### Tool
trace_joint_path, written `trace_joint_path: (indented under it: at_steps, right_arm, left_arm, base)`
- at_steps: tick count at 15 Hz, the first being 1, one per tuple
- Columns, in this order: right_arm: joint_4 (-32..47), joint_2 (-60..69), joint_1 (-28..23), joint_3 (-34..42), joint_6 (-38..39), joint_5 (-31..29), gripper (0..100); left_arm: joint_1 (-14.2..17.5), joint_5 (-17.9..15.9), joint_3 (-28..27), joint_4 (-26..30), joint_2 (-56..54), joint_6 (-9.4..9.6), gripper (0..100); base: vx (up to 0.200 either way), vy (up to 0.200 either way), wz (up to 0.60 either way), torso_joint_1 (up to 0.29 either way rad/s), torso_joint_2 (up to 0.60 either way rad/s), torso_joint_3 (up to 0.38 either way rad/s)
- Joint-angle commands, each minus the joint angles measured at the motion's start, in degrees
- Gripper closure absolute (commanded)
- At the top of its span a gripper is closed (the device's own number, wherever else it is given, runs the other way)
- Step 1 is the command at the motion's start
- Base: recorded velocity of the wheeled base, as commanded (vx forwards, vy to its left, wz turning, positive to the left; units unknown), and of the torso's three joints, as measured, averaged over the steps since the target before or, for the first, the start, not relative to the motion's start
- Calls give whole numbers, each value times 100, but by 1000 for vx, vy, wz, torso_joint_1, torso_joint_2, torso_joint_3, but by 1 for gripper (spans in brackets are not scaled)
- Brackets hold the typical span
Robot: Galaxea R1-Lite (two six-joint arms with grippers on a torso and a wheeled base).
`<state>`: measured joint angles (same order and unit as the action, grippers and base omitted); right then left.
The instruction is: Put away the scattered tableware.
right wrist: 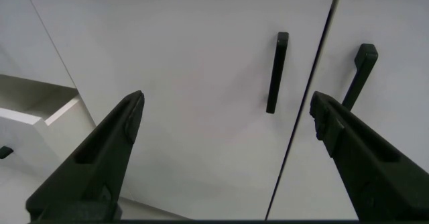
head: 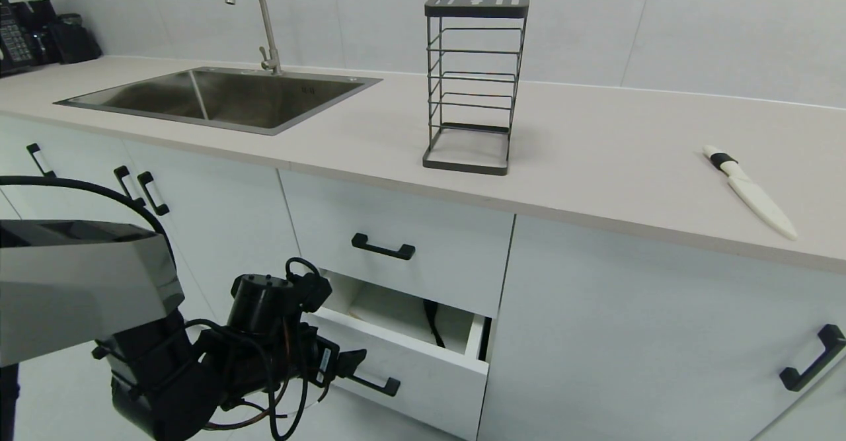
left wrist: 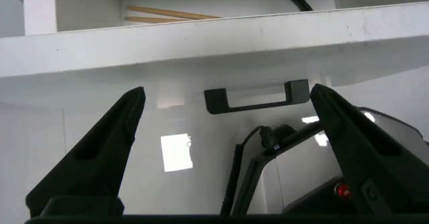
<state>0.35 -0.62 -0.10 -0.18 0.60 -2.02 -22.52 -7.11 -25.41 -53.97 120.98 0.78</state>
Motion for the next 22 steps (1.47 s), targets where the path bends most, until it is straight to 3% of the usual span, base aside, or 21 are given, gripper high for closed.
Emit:
trace_joint_path:
  at_steps: [1,15,22]
  right_arm:
    - [0,-8,1,1,2,0,0]
    - [0,-8,1,1,2,0,0]
    - [0,-8,1,1,2,0,0]
  left_arm:
    - [10,-1,-114,0,128,1,0]
    - [63,-98,-1133,-325,787,-78,0]
    - [89,-98,-1353,-597,980,-254,0]
  base:
    - [0,0,0,0,0,0]
    - [0,0,0,0,0,0]
    - [0,0,0,0,0,0]
